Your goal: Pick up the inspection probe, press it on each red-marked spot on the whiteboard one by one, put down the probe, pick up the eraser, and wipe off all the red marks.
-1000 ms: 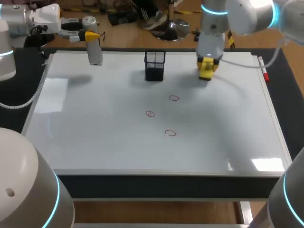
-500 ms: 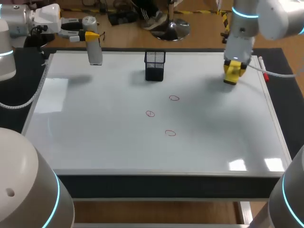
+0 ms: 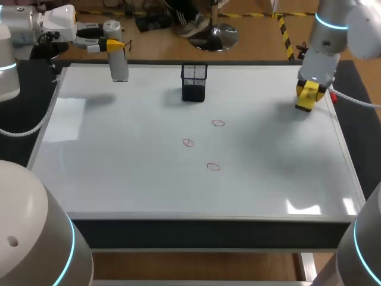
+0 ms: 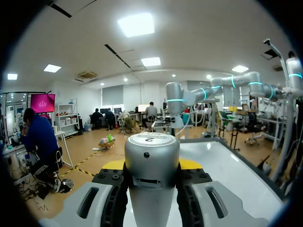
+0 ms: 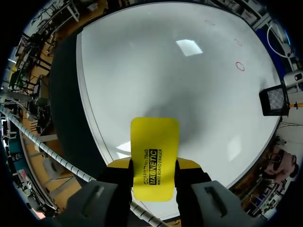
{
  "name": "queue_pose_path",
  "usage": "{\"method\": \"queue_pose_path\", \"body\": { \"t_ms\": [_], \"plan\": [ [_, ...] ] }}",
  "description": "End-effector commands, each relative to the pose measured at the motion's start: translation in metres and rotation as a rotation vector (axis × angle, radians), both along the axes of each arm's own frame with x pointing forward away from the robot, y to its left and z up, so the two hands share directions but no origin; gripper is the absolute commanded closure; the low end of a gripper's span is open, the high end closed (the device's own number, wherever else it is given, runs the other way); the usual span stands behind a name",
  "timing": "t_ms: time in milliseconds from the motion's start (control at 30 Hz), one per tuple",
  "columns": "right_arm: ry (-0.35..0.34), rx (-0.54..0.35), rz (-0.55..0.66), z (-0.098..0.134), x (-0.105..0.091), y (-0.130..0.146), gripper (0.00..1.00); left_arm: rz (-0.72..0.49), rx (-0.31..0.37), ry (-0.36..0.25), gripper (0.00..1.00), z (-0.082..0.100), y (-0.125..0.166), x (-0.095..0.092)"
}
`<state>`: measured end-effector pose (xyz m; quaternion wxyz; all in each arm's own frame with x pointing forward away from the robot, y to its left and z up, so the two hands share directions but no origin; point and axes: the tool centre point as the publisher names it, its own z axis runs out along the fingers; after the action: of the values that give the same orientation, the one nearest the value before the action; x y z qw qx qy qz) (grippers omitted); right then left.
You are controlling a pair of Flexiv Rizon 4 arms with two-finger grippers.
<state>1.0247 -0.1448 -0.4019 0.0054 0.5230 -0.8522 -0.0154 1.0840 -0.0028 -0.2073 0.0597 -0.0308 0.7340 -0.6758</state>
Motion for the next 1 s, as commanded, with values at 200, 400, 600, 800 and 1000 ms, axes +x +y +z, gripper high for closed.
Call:
{"method": "queue_pose_path", "body": {
  "t_ms": [200,400,600,800,1000],
  "plan": [
    [-0.003,-0.003,0.002,0.001,-0.001,-0.001,1.00,-0.001,-0.001,-0.001,1.00,0.001,0.000,0.001],
    [-0.003,-0.003,0.002,0.001,-0.001,-0.001,1.00,-0.001,-0.001,-0.001,1.00,0.001,0.000,0.001],
    [-0.003,-0.003,0.002,0.001,-0.001,-0.001,1.00,-0.001,-0.001,-0.001,1.00,0.001,0.000,0.001],
    [-0.003,-0.003,0.002,0.001,-0.001,-0.001,1.00,-0.036,0.025,-0.012,1.00,0.003,-0.026,-0.016],
    [-0.003,-0.003,0.002,0.001,-0.001,-0.001,1.00,-0.060,0.019,-0.034,1.00,0.006,-0.053,-0.052]
  ]
}}
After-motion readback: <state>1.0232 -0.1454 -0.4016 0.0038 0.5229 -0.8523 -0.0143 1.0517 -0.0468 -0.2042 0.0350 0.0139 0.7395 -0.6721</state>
